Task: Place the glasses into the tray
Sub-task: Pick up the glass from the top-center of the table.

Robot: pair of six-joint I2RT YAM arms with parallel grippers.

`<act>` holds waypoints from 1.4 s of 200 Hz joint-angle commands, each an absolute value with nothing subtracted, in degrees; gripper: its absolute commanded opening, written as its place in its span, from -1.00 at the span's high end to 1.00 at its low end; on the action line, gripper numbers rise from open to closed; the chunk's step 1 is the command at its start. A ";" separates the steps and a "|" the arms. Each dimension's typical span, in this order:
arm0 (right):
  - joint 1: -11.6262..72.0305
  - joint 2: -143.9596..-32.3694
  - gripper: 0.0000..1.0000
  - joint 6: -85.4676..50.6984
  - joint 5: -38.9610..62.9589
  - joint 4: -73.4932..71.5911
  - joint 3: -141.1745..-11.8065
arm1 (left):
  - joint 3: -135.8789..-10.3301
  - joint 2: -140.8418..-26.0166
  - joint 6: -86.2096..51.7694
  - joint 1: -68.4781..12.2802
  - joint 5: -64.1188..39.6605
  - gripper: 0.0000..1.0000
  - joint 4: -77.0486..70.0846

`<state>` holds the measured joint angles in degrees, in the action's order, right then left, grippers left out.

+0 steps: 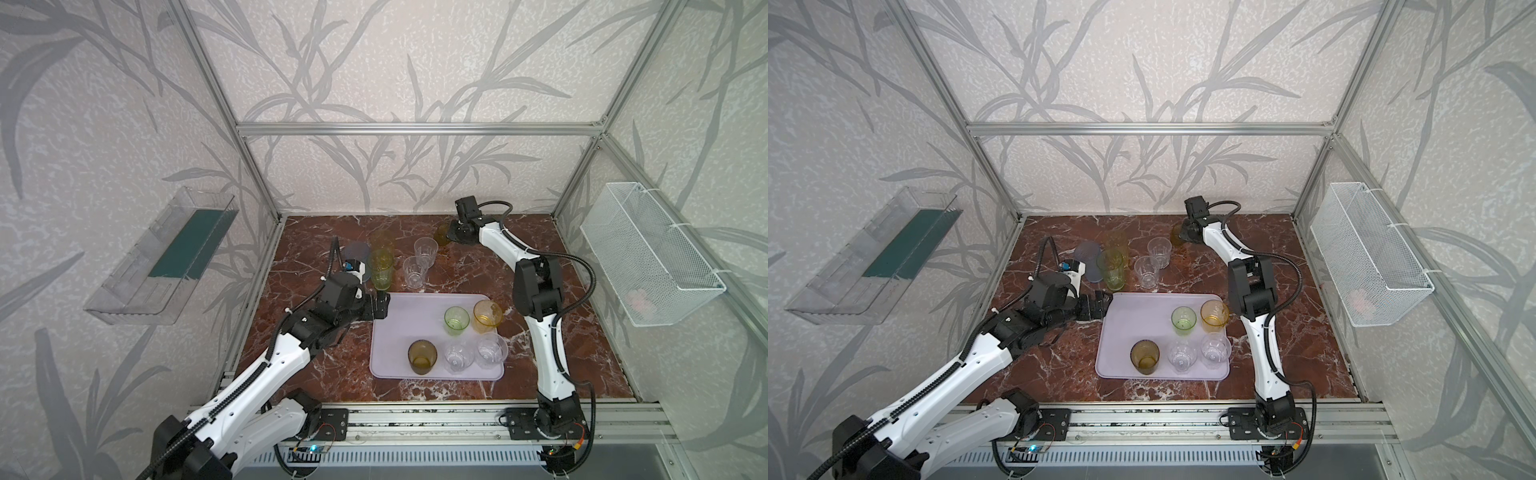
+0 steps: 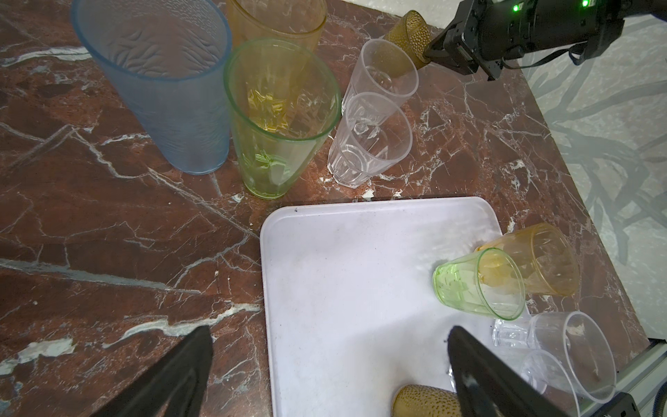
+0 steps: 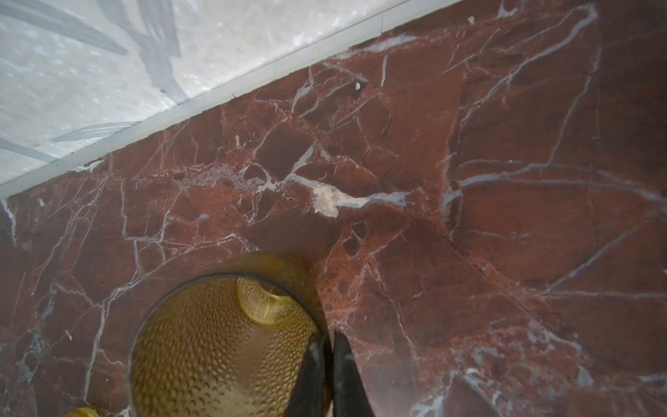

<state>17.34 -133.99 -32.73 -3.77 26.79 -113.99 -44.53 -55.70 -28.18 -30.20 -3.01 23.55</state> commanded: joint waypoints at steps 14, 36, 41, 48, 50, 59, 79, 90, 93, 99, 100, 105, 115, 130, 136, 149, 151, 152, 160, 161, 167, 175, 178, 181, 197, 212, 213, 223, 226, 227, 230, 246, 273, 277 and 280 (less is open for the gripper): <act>16.58 -125.78 1.00 -31.93 -4.13 23.01 -104.83 | -45.52 -55.55 -29.05 -29.80 -2.86 -0.98 23.33; 16.18 -120.98 1.00 -31.14 -4.56 20.56 -98.98 | -45.61 -55.51 -29.01 -29.79 -3.21 -0.99 23.31; 16.17 -119.93 1.00 -30.94 -4.65 20.12 -97.80 | -45.66 -55.34 -28.85 -29.79 -3.23 -0.99 23.47; 16.08 -118.48 1.00 -30.62 -4.66 19.48 -96.22 | -45.78 -55.13 -28.72 -29.80 -3.25 -0.99 23.60; 16.02 -118.13 1.00 -30.53 -4.59 19.33 -95.82 | -45.77 -55.11 -28.60 -29.80 -3.27 -0.99 23.58; 16.00 -116.28 1.00 -30.34 -4.49 18.77 -93.99 | -46.02 -54.64 -28.02 -29.80 -3.53 -0.99 23.85; 15.95 -112.11 1.00 -30.56 -3.67 17.17 -89.30 | -47.34 -53.95 -26.53 -29.80 -3.36 -0.98 25.52; 16.00 -109.57 1.00 -31.02 -2.90 15.31 -86.07 | -48.10 -53.69 -25.84 -29.80 -2.95 -0.98 26.57; 16.00 -108.89 1.00 -31.10 -2.70 14.77 -85.20 | -48.17 -53.59 -25.65 -29.80 -2.76 -0.99 26.78; 16.00 -107.60 1.00 -31.28 -2.39 13.66 -83.60 | -48.38 -53.41 -25.58 -29.79 -2.42 -0.98 27.10; 16.04 -107.33 1.00 -31.28 -2.34 13.56 -83.37 | -48.40 -53.42 -25.49 -29.79 -2.44 -0.99 27.13; 16.00 -106.38 1.00 -31.37 -2.23 13.07 -82.23 | -48.36 -53.20 -25.48 -29.82 -2.33 -0.98 27.21; 15.99 -104.46 1.00 -31.33 -2.02 12.50 -80.45 | -48.18 -52.71 -25.56 -29.79 -2.27 -0.99 27.19; 16.02 -101.98 1.00 -31.12 -1.31 12.48 -78.35 | -47.78 -52.00 -25.65 -29.79 -2.22 -0.99 27.03; 16.00 -101.03 1.00 -31.12 -0.96 12.47 -77.52 | -47.72 -51.76 -25.66 -29.81 -2.20 -0.98 26.98; 16.00 -98.79 1.00 -31.03 0.08 12.21 -75.31 | -47.46 -51.29 -25.54 -29.82 -2.20 -0.98 26.84; 15.97 -98.46 1.00 -31.03 0.35 12.15 -74.99 | -47.42 -51.28 -25.43 -29.80 -2.20 -0.98 26.88; 15.99 -98.27 1.00 -31.03 0.44 12.14 -74.80 | -47.40 -51.21 -25.37 -29.80 -2.15 -0.98 26.84; 16.00 -96.57 1.00 -30.94 1.08 12.04 -73.19 | -47.62 -50.97 -24.53 -29.80 -2.05 -0.98 26.94; 16.00 -96.27 1.00 -30.94 1.11 12.04 -73.11 | -47.63 -50.89 -24.40 -29.80 -2.04 -0.98 27.01; 16.00 -95.16 1.00 -30.72 1.47 12.16 -71.99 | -48.12 -50.73 -23.55 -29.80 -1.88 -0.99 27.73; 16.01 -93.77 1.00 -30.46 1.67 12.64 -70.89 | -49.12 -50.47 -21.99 -29.79 -1.82 -0.99 29.11; 15.98 -93.21 1.00 -30.42 1.67 12.80 -70.51 | -49.51 -50.39 -21.41 -29.79 -1.69 -0.99 29.62; 15.99 -92.81 1.00 -30.35 1.76 13.05 -70.08 | -49.93 -50.30 -20.77 -29.79 -1.60 -0.98 30.25; 16.11 -90.03 1.00 -29.69 2.75 13.86 -68.43 | -51.27 -49.98 -18.29 -29.80 -0.61 -0.99 32.67; 16.17 -87.50 1.00 -28.98 3.04 15.42 -67.31 | -51.03 -49.75 -17.00 -29.81 -0.04 -0.99 32.93; 16.22 -87.35 1.00 -28.95 3.06 15.57 -67.18 | -50.96 -49.70 -16.94 -29.80 -0.02 -0.98 32.95; 16.42 -85.52 1.00 -28.30 3.20 16.53 -66.54 | -50.48 -49.57 -16.83 -29.79 0.00 -0.99 32.54; 16.55 -85.03 1.00 -28.04 3.25 16.86 -66.45 | -50.33 -49.55 -16.94 -29.79 0.02 -0.99 32.42; 16.58 -84.84 1.00 -27.95 3.25 17.00 -66.40 | -50.26 -49.52 -16.95 -29.79 0.05 -0.99 32.38; 16.67 -84.29 1.00 -27.73 3.25 17.45 -66.19 | -50.08 -49.49 -17.15 -29.86 0.01 -0.99 32.23; 17.30 -81.32 1.00 -26.44 3.30 19.59 -65.20 | -48.93 -49.30 -17.18 -29.80 -2.03 -0.98 30.55; 19.17 -75.64 1.00 -23.21 2.03 23.26 -62.25 | -47.35 -50.41 -18.24 -29.86 -8.68 -0.99 26.96; 19.51 -74.75 1.00 -22.92 1.75 23.78 -61.76 | -47.50 -50.84 -18.28 -29.80 -9.47 -0.98 26.90; 19.78 -74.26 1.00 -22.61 1.61 24.08 -61.49 | -47.51 -51.08 -18.42 -29.80 -9.95 -0.99 26.97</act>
